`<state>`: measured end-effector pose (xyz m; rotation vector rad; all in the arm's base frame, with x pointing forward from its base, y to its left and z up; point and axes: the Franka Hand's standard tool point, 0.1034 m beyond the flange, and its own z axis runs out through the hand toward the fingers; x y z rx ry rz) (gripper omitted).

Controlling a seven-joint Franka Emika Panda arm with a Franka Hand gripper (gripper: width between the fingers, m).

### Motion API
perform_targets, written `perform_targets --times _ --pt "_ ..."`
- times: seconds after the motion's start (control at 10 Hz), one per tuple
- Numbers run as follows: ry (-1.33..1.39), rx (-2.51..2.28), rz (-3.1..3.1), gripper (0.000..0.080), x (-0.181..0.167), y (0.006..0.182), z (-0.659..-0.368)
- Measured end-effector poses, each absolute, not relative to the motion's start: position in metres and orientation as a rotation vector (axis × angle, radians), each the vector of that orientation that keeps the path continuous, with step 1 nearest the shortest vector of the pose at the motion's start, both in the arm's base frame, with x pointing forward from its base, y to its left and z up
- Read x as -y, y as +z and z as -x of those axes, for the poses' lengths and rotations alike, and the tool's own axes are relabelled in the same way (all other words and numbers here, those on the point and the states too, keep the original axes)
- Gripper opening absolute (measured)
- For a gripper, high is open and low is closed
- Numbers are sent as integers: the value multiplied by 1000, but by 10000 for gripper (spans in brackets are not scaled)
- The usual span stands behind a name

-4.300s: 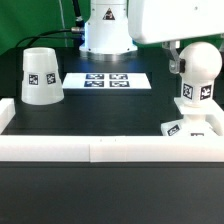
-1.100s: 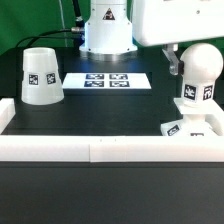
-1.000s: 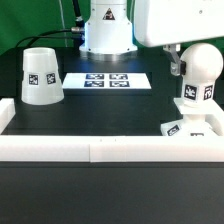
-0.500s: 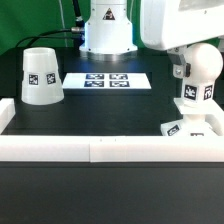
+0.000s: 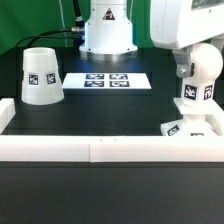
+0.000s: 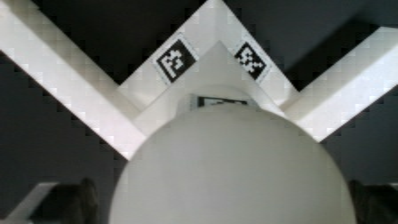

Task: Assemble lamp

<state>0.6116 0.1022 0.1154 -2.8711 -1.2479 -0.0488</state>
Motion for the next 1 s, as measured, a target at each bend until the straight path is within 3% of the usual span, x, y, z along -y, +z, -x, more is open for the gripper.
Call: perform_targets --times 0.1,0.2,0.6,1.0 --pt "-48 1248 2871 698 -102 115 -611" --pt "-47 1245 2872 572 -101 115 -611" --pt "-58 1130 2911 576 -101 115 -612" --pt "-92 558 3045 577 -100 115 -613"
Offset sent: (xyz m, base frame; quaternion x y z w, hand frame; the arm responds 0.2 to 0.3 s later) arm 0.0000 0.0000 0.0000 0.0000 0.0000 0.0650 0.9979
